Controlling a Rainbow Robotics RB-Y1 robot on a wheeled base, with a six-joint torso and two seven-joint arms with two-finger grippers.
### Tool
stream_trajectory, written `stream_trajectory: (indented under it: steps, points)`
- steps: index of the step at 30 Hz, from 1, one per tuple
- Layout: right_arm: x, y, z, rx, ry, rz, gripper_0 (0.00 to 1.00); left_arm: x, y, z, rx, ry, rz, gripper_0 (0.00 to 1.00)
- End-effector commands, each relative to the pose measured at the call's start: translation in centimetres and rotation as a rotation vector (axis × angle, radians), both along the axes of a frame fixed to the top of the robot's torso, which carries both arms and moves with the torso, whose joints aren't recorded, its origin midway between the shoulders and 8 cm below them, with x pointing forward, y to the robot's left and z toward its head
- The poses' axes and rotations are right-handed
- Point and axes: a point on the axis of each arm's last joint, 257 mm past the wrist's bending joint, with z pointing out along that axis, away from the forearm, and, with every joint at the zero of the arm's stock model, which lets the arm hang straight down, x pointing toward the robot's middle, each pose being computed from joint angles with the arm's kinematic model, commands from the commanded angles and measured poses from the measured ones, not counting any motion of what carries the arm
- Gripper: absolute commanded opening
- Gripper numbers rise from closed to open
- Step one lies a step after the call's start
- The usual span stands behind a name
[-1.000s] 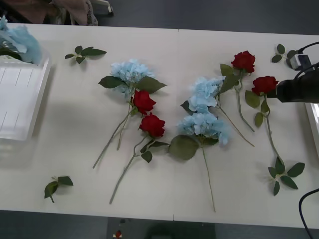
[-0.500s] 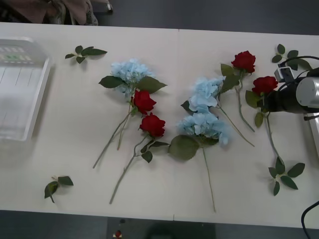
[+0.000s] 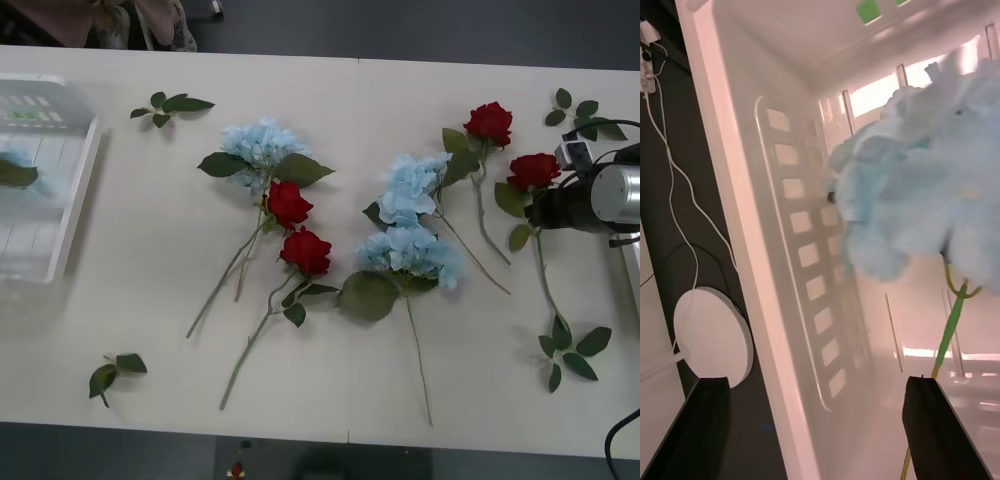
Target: Put the red flowers into the right box and the blue flowers into the left box
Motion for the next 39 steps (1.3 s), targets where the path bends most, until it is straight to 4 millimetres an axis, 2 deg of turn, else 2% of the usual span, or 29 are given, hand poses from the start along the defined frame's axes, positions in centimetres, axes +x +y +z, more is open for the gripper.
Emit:
stream_trajectory:
  steps: [1, 3, 5, 10, 12, 16, 18, 22, 24, 27, 29, 30, 33, 34, 36, 38, 39]
  points:
    - [1.2, 0.1, 1.7, 0.018, -0.036, -0.023, 0.15, 1.5, -0.8, 2.4, 0.022, -0.040, -0.054, 0.70]
    - [1.2, 0.1, 1.5, 0.024, -0.037, -0.028, 0.04, 1.7, -1.5, 2.2, -0.011, -0.048, -0.062, 0.74]
    - [1.2, 0.2, 1.3, 0.031, -0.039, -0.030, 0.00, 1.8, -2.4, 1.8, -0.052, -0.056, -0.072, 0.75]
    - [1.2, 0.2, 1.2, 0.037, -0.039, -0.037, 0.00, 2.5, -5.7, 1.9, -0.178, -0.085, -0.119, 0.76]
    - [1.2, 0.3, 1.3, 0.039, -0.040, -0.037, 0.00, 2.6, -7.9, 2.5, -0.220, -0.092, -0.160, 0.77]
    - [1.2, 0.1, 1.3, 0.039, -0.040, -0.042, 0.00, 2.2, -11.0, 3.4, -0.294, -0.105, -0.188, 0.79]
    - [1.3, -0.4, 2.0, 0.035, -0.050, -0.045, 0.00, 1.9, -13.3, 3.6, -0.339, -0.112, -0.202, 0.81]
    - [1.1, -1.7, 5.0, -0.001, -0.050, -0.039, 0.00, 1.2, -16.6, 3.7, -0.385, -0.131, -0.211, 0.85]
    - [0.4, -2.5, 7.9, -0.013, -0.040, -0.039, 0.00, 0.6, -18.2, 3.1, -0.432, -0.134, -0.193, 0.85]
    - [-1.0, -4.0, 11.6, -0.030, -0.023, -0.053, 0.00, 0.4, -19.9, 2.1, -0.486, -0.137, -0.172, 0.88]
    - [-1.7, -4.6, 12.9, -0.031, -0.016, -0.063, 0.00, 0.5, -20.5, 1.7, -0.512, -0.138, -0.164, 0.90]
    - [-2.7, -5.6, 14.5, -0.027, -0.008, -0.080, 0.00, 0.7, -21.3, 1.3, -0.543, -0.144, -0.155, 0.91]
    - [-4.7, -8.5, 17.7, -0.022, -0.002, -0.131, 0.00, 1.4, -23.3, 0.7, -0.621, -0.166, -0.134, 0.96]
    - [-5.2, -9.1, 18.1, -0.023, 0.001, -0.140, 0.00, 1.5, -23.6, 0.6, -0.638, -0.169, -0.126, 0.97]
    - [-6.7, -11.7, 20.0, -0.030, 0.002, -0.180, 0.00, 1.9, -25.0, 0.3, -0.686, -0.172, -0.106, 1.00]
    - [-7.3, -13.1, 21.1, -0.053, -0.002, -0.189, 0.00, 2.2, -25.7, 0.3, -0.700, -0.172, -0.102, 1.00]
    - [-7.8, -14.7, 22.2, -0.091, -0.005, -0.193, 0.00, 2.4, -26.6, 0.0, -0.717, -0.168, -0.092, 1.00]
